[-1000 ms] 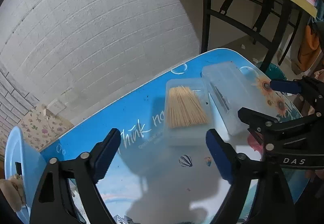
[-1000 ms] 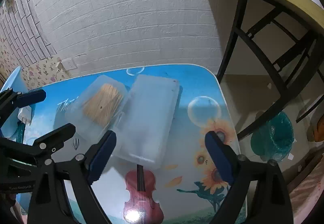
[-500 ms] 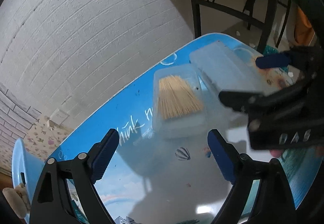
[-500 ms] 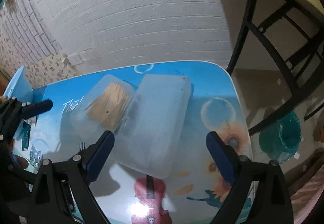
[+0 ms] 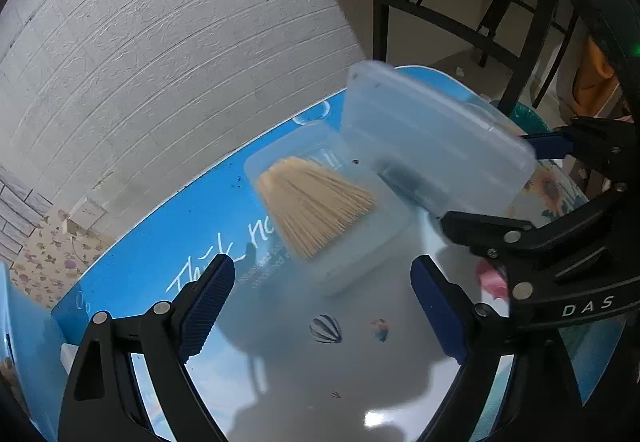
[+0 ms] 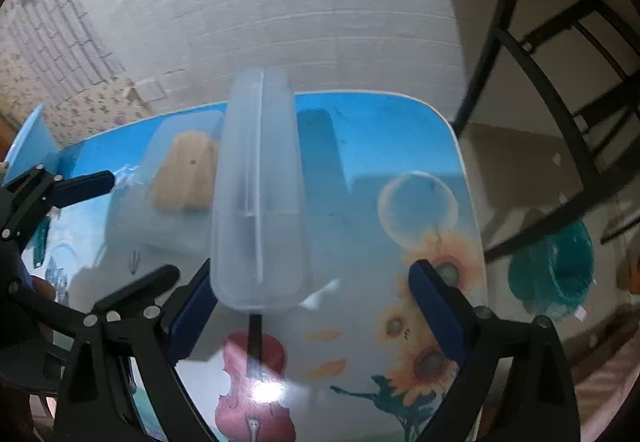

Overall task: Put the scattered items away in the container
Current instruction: 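Carry the clear box in the right gripper into the basin and release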

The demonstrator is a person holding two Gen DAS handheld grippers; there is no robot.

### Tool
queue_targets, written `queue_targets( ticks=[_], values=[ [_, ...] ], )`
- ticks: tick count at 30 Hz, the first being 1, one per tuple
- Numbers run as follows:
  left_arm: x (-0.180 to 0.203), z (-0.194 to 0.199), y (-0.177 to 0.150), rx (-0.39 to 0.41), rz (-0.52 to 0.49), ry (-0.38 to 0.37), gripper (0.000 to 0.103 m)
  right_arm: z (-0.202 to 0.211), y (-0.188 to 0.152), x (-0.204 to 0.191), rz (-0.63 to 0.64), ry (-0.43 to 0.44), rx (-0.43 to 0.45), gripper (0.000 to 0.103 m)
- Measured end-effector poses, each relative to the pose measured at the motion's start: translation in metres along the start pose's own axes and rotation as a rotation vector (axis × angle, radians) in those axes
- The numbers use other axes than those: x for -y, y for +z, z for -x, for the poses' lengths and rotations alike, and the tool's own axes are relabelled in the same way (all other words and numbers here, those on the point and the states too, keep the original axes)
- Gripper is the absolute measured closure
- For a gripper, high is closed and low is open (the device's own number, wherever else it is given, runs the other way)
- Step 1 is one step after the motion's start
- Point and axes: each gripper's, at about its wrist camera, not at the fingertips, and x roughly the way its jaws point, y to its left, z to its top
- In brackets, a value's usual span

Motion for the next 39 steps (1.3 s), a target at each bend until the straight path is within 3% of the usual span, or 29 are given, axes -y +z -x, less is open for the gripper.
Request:
queue_targets(
  ticks=[3, 5, 9, 10, 21, 27, 33, 39],
  values=[
    [0.001, 0.006, -0.002, 0.013, -0.010, 0.010, 0.013, 0.002, 0.002, 0.004, 0.018, 0.004, 0.022, 0.011],
    [0.000, 0.006, -0.002, 0.011, -0.008, 0.014, 0.013, 0.001, 0.003, 0.005, 0.021, 0.062, 0.013, 0.018],
    [-0.005, 0.001, 0.000, 0.000, 0.019, 0.024, 0.013, 0.003, 0.006, 0.000, 0.049, 0.068, 0.020, 0.060],
    [-0.006, 0.001, 0.001, 0.000, 0.025, 0.023, 0.013, 0.004, 0.006, 0.001, 0.047, 0.070, 0.030, 0.064],
    [-0.001, 0.011, -0.004, 0.033, 0.053, 0.022, 0.013, 0.049, 0.007, -0.021, 0.083, 0.159, 0.116, 0.072],
    [0.011, 0.022, -0.008, 0.072, 0.027, 0.037, 0.013, 0.075, 0.001, -0.037, 0.118, 0.274, 0.131, 0.072],
    [0.000, 0.038, -0.013, 0.110, 0.040, 0.066, 0.014, 0.098, 0.001, -0.052, 0.139, 0.345, 0.140, 0.072],
    [-0.023, 0.077, -0.022, 0.182, 0.058, 0.118, 0.014, 0.129, 0.008, -0.094, 0.208, 0.422, 0.169, 0.072]
  ],
)
